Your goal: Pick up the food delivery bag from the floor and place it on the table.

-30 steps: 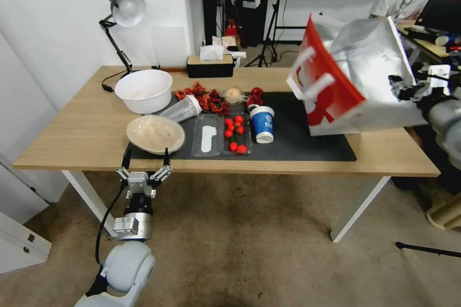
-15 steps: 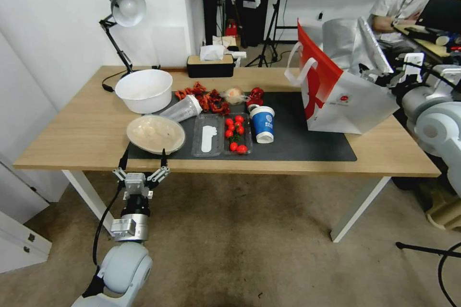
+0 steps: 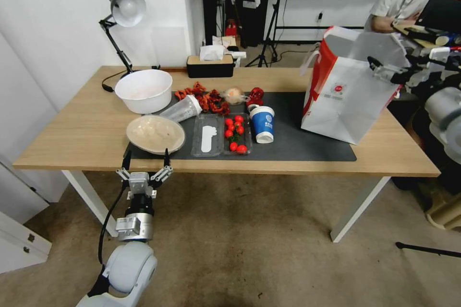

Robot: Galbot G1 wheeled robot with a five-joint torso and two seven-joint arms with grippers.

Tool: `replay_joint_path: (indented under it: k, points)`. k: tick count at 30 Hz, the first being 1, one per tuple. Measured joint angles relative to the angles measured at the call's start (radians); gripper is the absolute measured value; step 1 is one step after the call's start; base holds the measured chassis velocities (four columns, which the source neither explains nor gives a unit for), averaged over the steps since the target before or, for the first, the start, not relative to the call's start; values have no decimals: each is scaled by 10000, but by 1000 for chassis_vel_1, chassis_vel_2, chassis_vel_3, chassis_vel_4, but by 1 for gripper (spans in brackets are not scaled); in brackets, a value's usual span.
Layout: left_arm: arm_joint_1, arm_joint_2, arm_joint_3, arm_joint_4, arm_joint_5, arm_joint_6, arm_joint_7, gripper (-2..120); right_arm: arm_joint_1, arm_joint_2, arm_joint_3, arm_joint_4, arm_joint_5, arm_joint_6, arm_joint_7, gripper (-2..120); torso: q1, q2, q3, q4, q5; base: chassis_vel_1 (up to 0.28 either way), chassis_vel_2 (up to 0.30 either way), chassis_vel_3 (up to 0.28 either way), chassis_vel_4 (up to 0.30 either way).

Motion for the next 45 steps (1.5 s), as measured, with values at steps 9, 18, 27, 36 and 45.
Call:
replay_joint_path:
  k: [9,18,27,36,45]
  points:
    - [267,-43,-112,-380,-36,502,-200,100,-1993,696,1359,1666,-624,354,9,100,-1,1,-1,-10,-4,0,0,0,0]
    - [891,-314,-716,-869,-28,611,-294,100,-2599,1971,918,2394,-1829,1040,-231,100,-1,1,-1,-3,-6,0,0,0,0]
    - [1099,-444,-897,-1029,-8,628,-285,100,-3882,3748,821,2954,-3560,1571,-560,100,-1,1,0,-1,-5,0,0,0,0]
    - [1168,-448,-873,-1080,-23,587,-241,100,-5270,5541,416,3240,-5215,2300,-1100,100,-1,1,0,-2,-4,0,0,0,0]
    - [1266,-456,-709,-1197,-42,431,-135,100,-6072,7052,-229,2962,-7380,3162,-983,100,0,1,0,-1,-5,0,0,0,0]
